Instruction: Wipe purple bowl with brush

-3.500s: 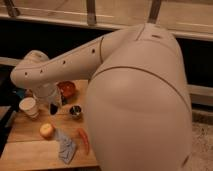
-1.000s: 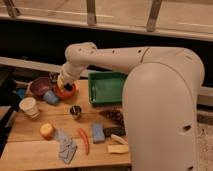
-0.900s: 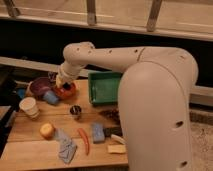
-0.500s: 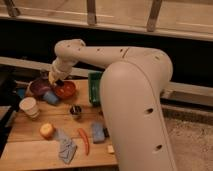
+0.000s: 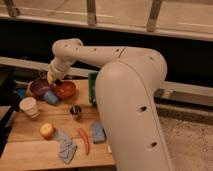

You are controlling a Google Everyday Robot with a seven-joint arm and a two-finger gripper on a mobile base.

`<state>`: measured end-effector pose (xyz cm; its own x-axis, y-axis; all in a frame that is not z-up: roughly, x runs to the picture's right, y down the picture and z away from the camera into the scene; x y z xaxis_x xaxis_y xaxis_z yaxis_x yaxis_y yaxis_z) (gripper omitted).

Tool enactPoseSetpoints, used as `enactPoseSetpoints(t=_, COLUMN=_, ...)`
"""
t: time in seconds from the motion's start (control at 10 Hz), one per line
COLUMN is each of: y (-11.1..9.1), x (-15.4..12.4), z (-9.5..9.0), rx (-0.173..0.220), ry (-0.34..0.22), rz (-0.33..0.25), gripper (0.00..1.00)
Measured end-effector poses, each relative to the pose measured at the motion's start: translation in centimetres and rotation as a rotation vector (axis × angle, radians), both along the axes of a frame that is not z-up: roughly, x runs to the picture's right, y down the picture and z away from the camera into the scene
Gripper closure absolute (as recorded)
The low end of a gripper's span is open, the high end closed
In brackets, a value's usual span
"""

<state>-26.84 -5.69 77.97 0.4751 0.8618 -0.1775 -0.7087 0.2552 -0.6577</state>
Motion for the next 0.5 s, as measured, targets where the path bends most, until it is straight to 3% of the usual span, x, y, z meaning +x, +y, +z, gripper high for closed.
enactPoseSetpoints(t=0.3, y=-0.6, x=-0.1, z=1.2, rx=0.016, ry=-0.021, rz=0.018, gripper=1.00)
enactPoseSetpoints(t=0.5, y=-1.0, x=-1.4, z=2.7, rx=0.025, ry=-0.070, rz=0.031, gripper=1.00)
